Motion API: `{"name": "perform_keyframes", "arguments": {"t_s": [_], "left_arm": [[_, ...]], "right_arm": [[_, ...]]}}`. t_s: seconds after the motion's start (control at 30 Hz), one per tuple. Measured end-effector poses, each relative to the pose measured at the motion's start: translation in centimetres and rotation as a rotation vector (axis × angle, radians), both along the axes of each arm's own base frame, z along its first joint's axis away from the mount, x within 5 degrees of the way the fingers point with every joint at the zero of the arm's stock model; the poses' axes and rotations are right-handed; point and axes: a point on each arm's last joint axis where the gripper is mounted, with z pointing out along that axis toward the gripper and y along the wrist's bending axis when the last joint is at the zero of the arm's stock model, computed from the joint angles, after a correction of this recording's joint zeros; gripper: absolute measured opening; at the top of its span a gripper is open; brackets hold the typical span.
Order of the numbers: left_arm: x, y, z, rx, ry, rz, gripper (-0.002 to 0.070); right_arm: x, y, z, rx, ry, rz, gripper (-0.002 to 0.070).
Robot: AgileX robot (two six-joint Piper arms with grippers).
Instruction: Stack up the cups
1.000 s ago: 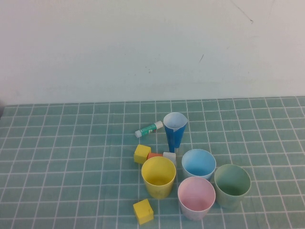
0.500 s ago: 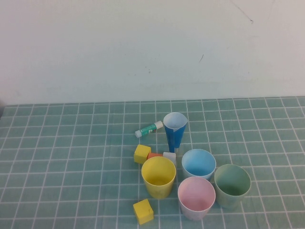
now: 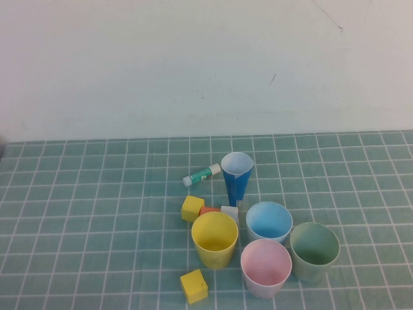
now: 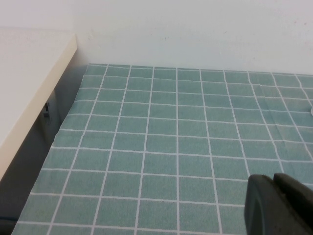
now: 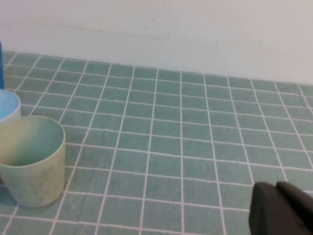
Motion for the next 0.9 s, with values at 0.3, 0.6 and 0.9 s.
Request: {"name": "perform_keyframes", "arguments": {"t_s": [0.3, 0.6, 0.9], "left_arm": [[0.0, 0.0, 0.0, -0.003, 0.000, 0.000, -0.0002], [0.0, -1.8, 0.9, -1.073, 0.044, 0.042, -0.0002], [0.1, -1.5, 1.3, -0.963, -0.038, 0.031, -0.0002]], "right_arm": [[0.0, 0.0, 0.0, 0.000, 0.000, 0.000, -0.0002], [0.0, 0.0, 0.0, 0.000, 0.000, 0.000, -0.0002], [0.0, 0.0, 0.0, 0.000, 0.000, 0.000, -0.0002]]}}
